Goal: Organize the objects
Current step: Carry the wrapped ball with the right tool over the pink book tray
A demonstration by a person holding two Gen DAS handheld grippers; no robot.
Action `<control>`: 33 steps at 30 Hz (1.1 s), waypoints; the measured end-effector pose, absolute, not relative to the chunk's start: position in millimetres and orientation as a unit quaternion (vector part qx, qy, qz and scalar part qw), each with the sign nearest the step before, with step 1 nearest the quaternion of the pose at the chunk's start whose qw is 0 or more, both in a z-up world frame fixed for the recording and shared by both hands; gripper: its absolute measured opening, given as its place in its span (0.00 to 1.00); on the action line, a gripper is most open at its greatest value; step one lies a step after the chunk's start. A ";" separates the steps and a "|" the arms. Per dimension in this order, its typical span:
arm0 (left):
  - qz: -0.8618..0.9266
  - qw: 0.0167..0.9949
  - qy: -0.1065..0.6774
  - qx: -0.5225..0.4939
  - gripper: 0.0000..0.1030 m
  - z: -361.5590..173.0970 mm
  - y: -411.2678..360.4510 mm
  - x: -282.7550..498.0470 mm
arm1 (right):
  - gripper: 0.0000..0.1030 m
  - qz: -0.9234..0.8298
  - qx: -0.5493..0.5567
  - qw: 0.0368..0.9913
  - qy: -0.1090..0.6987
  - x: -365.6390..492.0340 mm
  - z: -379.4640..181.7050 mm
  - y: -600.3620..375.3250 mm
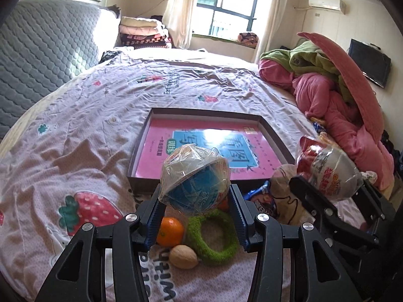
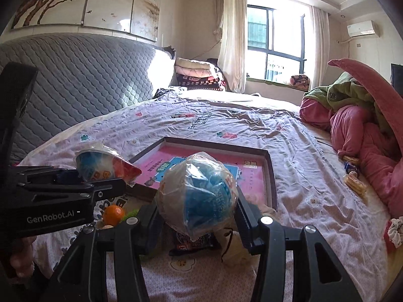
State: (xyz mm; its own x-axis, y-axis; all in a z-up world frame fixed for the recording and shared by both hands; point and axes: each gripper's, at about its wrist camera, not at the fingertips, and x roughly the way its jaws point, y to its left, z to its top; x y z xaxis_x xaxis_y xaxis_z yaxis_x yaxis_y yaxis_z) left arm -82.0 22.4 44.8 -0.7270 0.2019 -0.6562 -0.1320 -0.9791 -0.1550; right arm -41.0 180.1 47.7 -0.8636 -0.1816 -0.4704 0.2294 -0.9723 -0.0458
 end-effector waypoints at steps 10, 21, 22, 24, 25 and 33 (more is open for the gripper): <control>0.927 0.083 -0.050 -0.362 0.49 52.6 21.9 -107.3 | 0.50 -0.968 0.224 0.099 0.060 -67.8 61.6 178.4; 0.932 0.070 -0.074 -0.347 0.49 78.3 8.2 -149.9 | 0.50 -0.969 0.216 0.096 0.067 -94.8 78.2 182.6; 0.932 0.070 -0.075 -0.347 0.49 78.7 8.7 -152.0 | 0.50 -0.970 0.214 0.094 0.068 -96.9 79.7 183.0; 0.933 0.068 -0.072 -0.346 0.49 79.8 9.7 -157.3 | 0.50 -0.971 0.211 0.095 0.065 -102.0 83.6 185.5; 0.933 0.067 -0.072 -0.347 0.49 80.0 9.4 -160.6 | 0.50 -0.971 0.210 0.095 0.063 -104.9 85.4 186.4; 0.931 0.064 -0.073 -0.351 0.49 76.8 10.0 -185.1 | 0.50 -0.971 0.211 0.091 0.068 -125.8 92.2 187.9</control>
